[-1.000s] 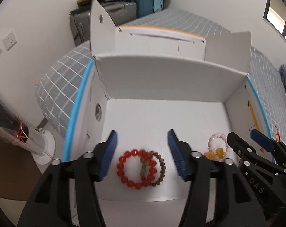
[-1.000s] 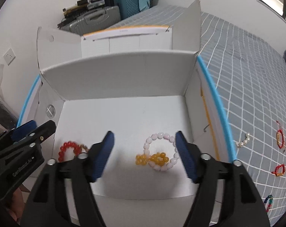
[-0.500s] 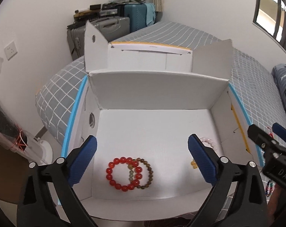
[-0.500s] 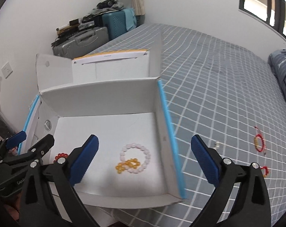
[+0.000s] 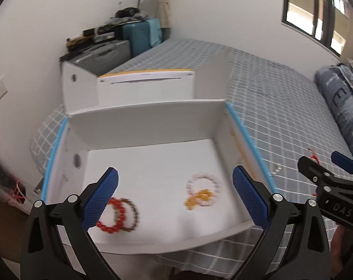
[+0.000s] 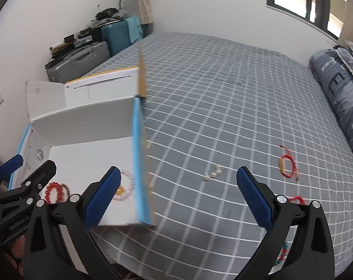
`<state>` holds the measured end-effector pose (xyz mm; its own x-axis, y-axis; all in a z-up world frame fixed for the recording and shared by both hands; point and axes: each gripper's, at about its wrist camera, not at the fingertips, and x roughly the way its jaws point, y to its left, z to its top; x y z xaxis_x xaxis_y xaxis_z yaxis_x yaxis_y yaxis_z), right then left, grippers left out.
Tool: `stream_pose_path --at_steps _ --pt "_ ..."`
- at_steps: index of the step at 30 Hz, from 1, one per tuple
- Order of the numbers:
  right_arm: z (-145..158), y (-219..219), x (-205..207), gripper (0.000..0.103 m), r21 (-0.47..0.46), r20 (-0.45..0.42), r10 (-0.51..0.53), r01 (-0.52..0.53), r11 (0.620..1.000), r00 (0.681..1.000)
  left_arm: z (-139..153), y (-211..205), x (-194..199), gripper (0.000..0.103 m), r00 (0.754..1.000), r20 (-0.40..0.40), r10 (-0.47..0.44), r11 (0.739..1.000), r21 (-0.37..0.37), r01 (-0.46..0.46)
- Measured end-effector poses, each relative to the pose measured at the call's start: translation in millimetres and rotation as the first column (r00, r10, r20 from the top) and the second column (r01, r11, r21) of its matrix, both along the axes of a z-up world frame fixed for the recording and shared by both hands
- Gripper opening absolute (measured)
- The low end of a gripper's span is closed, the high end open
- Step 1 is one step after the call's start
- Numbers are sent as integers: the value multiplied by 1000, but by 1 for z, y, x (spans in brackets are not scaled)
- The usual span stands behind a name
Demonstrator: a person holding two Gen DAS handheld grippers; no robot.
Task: Organize jewelry
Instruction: 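Move both tools back over the bed toward the remaining bracelets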
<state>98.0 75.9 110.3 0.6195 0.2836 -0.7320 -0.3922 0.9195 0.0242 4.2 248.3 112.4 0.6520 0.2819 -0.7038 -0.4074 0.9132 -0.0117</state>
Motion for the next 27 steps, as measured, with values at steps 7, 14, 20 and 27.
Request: stream_pose_path --at_steps 7,14,20,27 --pt "-1 -67 12 95 9 -6 -81 81 997 997 4 -55 21 97 995 2 -98 995 -3 98" --pt "-8 -143 27 95 17 -21 -172 173 985 985 -7 -129 46 97 974 -19 -227 974 -8 226" --pt "-32 -203 38 95 -4 -61 -218 218 976 974 -31 -184 65 97 950 -61 -307 952 -23 306" --pt "-69 -248 55 95 -24 -113 -253 252 967 961 -68 -244 85 97 911 -118 -394 919 -40 392"
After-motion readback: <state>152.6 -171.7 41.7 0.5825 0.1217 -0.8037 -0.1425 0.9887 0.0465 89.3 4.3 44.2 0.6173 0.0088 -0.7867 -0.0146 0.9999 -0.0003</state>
